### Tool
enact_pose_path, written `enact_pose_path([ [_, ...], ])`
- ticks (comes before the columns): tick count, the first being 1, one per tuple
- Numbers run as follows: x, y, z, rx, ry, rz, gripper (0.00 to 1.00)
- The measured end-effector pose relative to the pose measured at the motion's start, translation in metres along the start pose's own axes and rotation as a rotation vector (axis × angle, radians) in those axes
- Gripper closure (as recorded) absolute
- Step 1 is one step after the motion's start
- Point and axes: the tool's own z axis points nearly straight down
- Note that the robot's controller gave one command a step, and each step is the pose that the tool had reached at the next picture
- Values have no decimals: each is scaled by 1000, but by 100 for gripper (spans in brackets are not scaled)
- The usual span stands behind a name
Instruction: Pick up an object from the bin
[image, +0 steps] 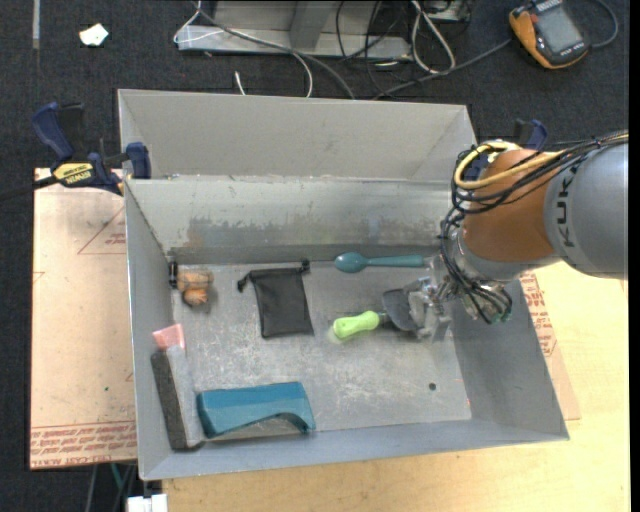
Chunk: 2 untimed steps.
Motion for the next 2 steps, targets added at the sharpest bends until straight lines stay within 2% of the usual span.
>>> enact_pose_path([
  [1, 0, 0, 0, 0, 0, 0, 100],
  [2, 34, 26, -1, 1, -7, 33, 100],
])
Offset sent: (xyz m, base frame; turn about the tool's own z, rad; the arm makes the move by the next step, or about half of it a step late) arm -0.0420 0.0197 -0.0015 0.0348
